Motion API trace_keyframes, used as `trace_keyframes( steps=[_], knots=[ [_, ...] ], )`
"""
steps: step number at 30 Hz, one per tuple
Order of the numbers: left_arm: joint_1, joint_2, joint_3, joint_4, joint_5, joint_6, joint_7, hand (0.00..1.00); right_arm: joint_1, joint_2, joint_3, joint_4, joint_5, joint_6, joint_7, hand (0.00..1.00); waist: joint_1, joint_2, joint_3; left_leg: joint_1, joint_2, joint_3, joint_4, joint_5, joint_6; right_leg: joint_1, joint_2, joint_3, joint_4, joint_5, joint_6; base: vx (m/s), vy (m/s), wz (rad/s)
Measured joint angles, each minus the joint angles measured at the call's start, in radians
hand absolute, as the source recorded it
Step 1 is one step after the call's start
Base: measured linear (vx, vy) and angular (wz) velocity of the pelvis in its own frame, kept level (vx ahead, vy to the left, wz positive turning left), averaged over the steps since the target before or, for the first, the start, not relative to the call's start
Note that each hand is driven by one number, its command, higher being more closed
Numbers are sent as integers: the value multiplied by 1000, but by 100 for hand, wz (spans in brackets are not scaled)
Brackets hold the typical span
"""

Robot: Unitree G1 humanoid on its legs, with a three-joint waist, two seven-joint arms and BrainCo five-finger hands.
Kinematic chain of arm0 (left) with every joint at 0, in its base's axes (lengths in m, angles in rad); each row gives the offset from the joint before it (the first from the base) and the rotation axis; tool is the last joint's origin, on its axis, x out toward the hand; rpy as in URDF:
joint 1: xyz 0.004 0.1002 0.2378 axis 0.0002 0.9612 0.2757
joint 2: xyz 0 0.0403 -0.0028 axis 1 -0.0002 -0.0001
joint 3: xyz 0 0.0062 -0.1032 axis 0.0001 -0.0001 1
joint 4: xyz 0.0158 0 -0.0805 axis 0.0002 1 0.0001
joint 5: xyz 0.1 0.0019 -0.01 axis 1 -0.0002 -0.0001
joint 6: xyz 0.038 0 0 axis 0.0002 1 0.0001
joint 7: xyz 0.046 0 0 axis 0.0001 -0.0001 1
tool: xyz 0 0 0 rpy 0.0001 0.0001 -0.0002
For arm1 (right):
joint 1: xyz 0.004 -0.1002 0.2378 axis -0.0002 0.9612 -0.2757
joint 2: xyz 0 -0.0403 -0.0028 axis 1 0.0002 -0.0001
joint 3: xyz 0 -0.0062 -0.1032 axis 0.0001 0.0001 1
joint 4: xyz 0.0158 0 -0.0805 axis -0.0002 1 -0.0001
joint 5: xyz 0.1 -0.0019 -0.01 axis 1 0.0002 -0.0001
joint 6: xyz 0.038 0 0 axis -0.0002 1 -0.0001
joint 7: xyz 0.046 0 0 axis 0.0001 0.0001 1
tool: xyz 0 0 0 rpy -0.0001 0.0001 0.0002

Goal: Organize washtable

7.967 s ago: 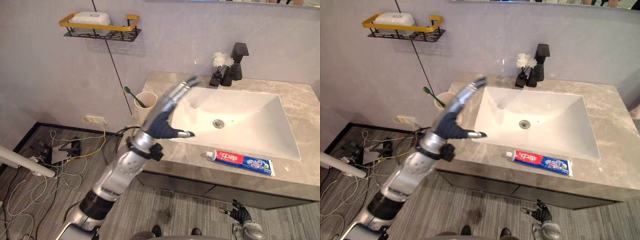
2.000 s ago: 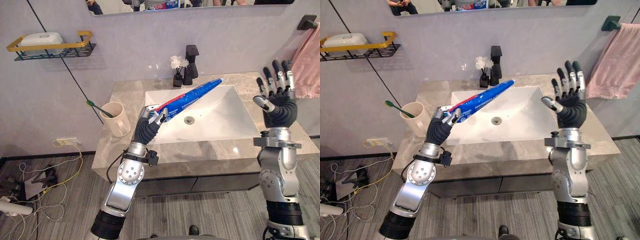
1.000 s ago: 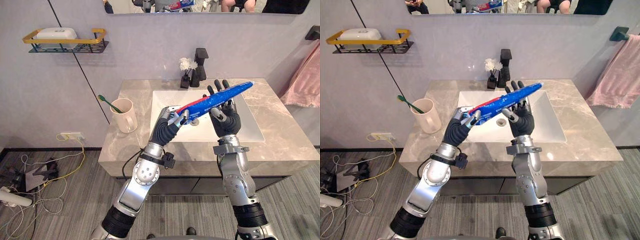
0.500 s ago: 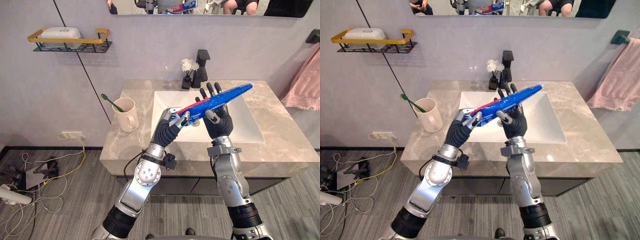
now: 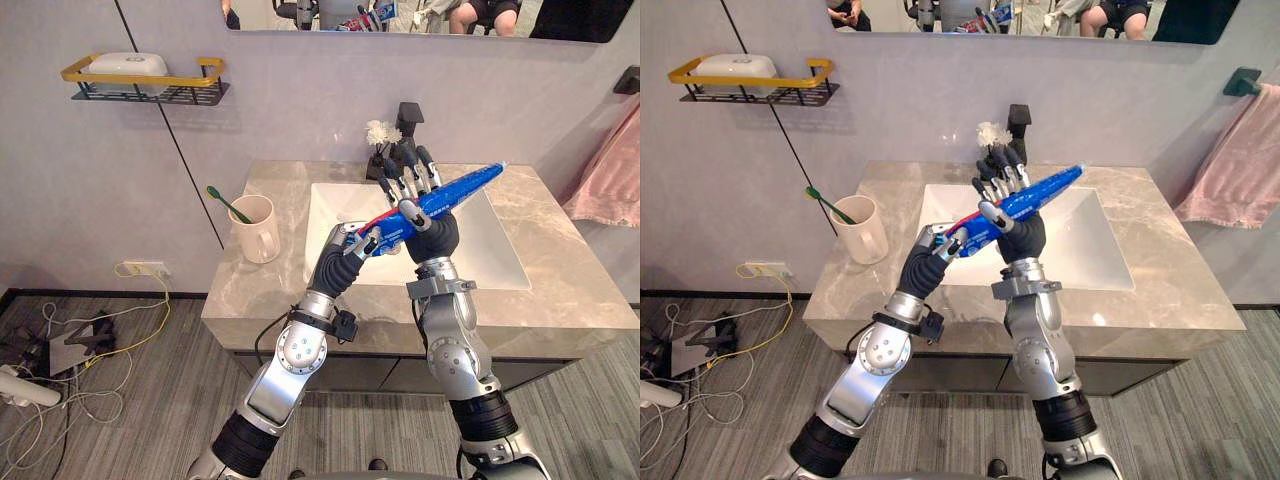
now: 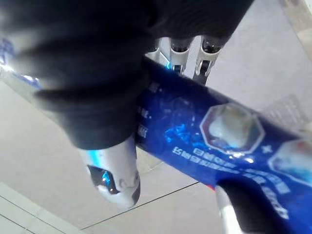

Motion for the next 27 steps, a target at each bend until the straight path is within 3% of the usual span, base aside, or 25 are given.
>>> trace_keyframes(
  steps=[18,19,27],
  knots=[
    [34,2,-16,36,0,-8,-3,100,-10,3,14,0,-3,29,17,100,-1,-3,2,9,-7,-6,-24,16,4,0,-6,-6,0,0,1,0,0,0],
    [34,1,-13,36,0,-8,-3,0,-10,3,10,0,-3,29,23,100,-1,-3,2,16,-7,-7,-38,23,3,0,-7,-8,0,-1,1,0,0,0],
    [33,3,4,24,2,-7,-5,0,-17,6,-42,0,-12,29,26,100,-1,-8,5,20,-11,-12,-46,26,4,1,-10,-9,0,-1,1,0,0,0]
  ],
)
